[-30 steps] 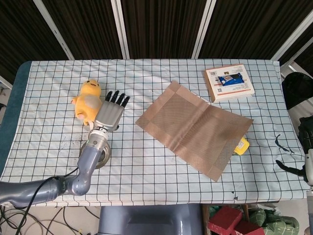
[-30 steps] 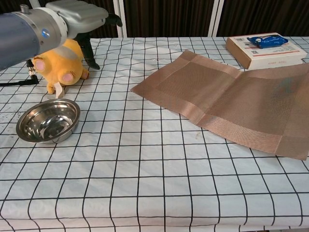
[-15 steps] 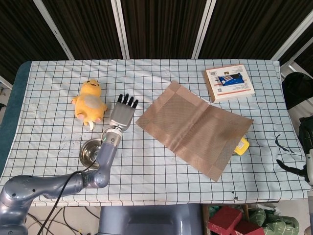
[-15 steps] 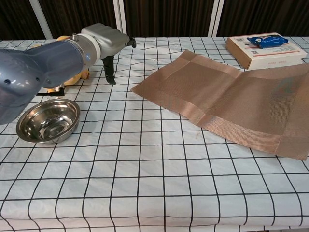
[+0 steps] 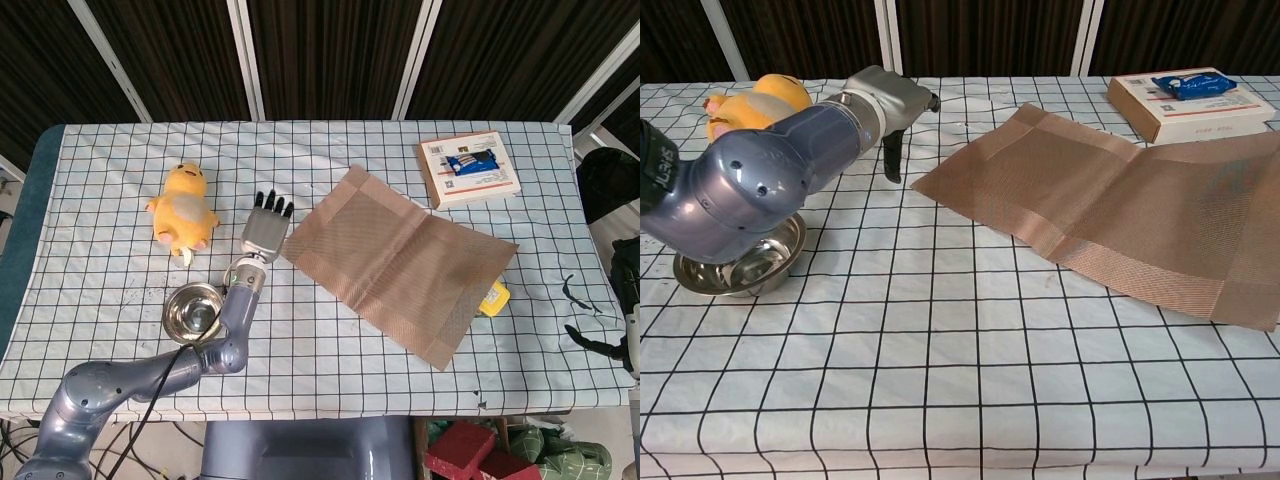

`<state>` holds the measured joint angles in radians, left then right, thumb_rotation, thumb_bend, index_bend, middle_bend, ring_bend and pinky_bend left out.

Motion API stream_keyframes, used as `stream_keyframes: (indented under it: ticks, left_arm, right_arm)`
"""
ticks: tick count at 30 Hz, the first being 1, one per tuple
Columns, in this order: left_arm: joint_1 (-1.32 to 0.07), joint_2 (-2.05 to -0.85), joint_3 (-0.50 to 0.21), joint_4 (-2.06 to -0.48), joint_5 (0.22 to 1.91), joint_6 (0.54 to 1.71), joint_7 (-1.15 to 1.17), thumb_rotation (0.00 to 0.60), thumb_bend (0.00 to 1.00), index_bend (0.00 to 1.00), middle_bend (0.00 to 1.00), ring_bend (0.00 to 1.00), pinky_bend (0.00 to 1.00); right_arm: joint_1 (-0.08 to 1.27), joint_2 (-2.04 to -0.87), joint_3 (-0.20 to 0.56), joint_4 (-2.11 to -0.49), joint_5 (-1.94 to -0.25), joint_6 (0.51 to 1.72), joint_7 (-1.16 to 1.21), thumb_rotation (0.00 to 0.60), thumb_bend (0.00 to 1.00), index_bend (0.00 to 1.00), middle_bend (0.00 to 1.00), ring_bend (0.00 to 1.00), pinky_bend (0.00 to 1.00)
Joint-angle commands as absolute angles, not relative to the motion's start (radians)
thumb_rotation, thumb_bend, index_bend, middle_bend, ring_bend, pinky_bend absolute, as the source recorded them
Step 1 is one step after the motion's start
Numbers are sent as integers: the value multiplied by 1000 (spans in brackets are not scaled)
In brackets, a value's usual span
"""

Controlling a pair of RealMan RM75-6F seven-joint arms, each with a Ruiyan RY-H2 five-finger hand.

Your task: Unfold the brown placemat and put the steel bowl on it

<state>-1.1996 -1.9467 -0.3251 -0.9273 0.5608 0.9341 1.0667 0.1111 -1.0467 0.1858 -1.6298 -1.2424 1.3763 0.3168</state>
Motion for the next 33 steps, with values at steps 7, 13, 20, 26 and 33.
stream_keyframes:
  ticks: [7,13,20,26,33]
  left_arm:
    - [-1231,-2020,-334,-807,566,888,1051,600,103,154,136,30,116]
    - [-1251,-2063,-347,-740,581,862,1031,600,106,175,146,30,116]
    - [-1270,-2104,-354,-678,607,832,1007,600,107,177,148,30,116]
    - [-1282,-2131,-362,-630,632,816,986,600,118,198,157,30,116]
    - [-1279,-2144,-362,-602,672,803,959,600,236,284,195,50,132]
  right_arm:
    - [109,-1045,190,-1631,-1245,1368,324,600,96,0,0,6,190]
    - [106,-1045,194,-1631,-1246,1364,334,600,97,0,0,6,190]
    - [106,-1044,198,-1629,-1243,1358,342,600,98,0,0,6,190]
    - [105,-1043,202,-1628,-1242,1354,351,600,99,0,0,6,190]
    - [103,-1043,204,-1628,-1244,1350,357,600,99,0,0,6,190]
